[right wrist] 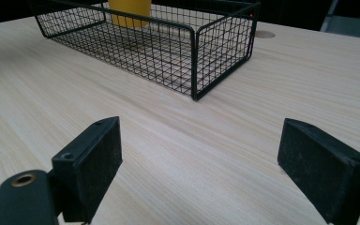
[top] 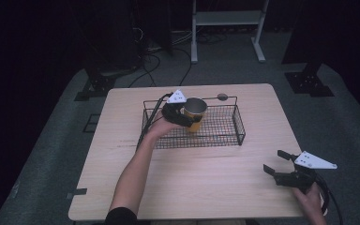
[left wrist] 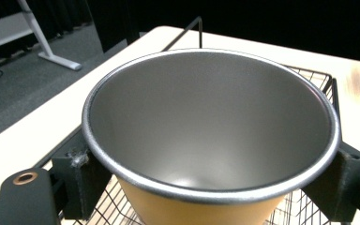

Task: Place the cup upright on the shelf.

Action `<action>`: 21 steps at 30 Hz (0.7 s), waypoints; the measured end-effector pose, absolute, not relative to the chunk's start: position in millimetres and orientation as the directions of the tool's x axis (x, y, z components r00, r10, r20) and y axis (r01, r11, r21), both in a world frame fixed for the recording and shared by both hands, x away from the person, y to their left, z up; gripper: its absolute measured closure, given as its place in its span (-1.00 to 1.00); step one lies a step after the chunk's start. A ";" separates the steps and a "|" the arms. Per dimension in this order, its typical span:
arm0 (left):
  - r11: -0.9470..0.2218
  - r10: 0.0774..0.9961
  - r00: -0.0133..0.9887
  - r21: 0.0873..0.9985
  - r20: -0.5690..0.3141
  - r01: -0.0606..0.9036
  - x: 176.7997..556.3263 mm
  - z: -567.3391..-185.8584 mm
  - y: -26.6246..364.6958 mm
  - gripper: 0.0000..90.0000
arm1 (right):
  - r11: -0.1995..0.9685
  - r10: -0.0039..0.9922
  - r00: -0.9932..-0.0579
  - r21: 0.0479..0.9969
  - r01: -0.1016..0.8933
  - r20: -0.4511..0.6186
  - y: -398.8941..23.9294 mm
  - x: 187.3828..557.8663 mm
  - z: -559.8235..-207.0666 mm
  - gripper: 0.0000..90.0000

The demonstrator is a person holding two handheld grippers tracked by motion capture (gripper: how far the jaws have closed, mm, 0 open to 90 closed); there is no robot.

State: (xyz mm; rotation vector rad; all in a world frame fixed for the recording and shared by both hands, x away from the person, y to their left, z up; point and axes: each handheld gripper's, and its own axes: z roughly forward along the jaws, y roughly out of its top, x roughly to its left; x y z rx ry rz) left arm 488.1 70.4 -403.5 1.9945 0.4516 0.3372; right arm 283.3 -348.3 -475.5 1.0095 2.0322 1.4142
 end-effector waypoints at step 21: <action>-0.518 0.432 0.899 0.834 0.064 0.189 493.7 -420.7 68.6 -0.70 | 0.201 0.782 -0.623 0.931 0.305 0.036 -348.3 283.2 -475.5 -0.71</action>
